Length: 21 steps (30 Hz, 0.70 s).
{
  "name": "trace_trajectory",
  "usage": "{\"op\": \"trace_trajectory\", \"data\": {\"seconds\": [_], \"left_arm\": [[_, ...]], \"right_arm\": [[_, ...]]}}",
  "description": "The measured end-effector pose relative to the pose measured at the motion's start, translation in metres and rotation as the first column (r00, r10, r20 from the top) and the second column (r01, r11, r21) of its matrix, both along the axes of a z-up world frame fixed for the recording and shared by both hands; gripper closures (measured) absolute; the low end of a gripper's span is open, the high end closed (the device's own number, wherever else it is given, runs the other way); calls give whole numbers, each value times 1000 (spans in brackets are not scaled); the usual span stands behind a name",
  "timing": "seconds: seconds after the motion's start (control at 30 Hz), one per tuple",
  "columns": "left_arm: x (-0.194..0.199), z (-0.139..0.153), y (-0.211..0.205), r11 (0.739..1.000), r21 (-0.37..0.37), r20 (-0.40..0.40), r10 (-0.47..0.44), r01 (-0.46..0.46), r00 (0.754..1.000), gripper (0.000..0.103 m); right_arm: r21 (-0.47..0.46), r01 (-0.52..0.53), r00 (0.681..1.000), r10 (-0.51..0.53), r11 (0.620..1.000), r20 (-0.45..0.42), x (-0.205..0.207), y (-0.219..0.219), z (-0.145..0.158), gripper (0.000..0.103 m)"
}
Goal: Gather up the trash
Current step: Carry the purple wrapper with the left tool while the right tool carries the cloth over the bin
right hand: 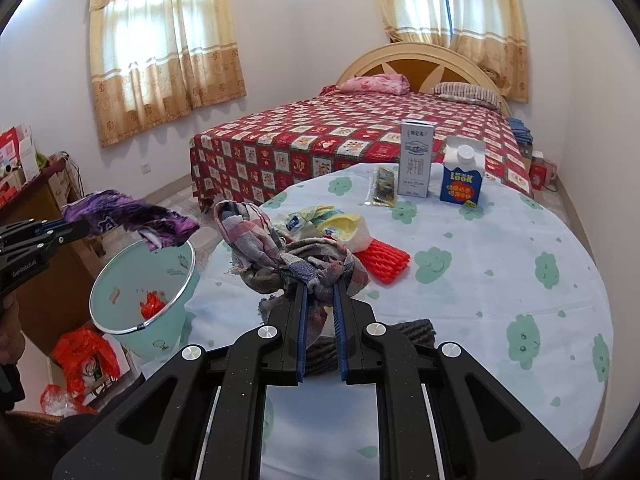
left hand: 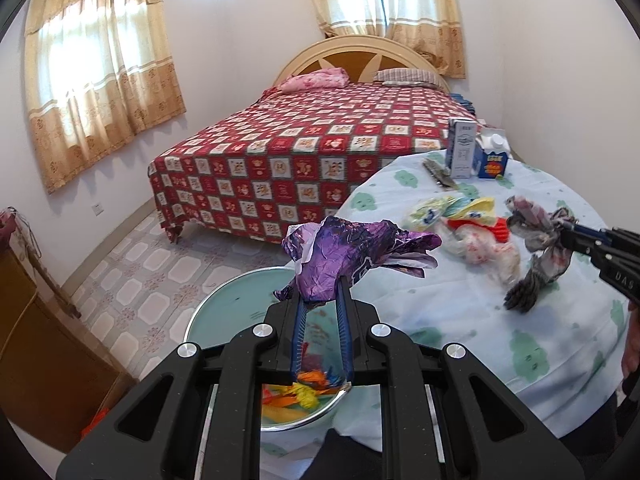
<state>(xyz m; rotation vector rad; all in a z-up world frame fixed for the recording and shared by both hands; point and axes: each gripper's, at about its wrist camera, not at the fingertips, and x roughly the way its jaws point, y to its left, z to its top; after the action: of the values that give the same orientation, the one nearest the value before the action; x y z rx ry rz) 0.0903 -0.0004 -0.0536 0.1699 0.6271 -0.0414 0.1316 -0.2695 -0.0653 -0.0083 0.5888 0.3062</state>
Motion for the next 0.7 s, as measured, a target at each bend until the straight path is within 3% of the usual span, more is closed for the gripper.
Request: {"op": "trace_trajectory", "data": {"seconds": [0.7], "left_arm": [[-6, -17, 81, 989, -14, -25, 145, -146, 989, 88]], "right_arm": [[-77, -117, 993, 116, 990, -18, 41, 81, -8, 90]]}}
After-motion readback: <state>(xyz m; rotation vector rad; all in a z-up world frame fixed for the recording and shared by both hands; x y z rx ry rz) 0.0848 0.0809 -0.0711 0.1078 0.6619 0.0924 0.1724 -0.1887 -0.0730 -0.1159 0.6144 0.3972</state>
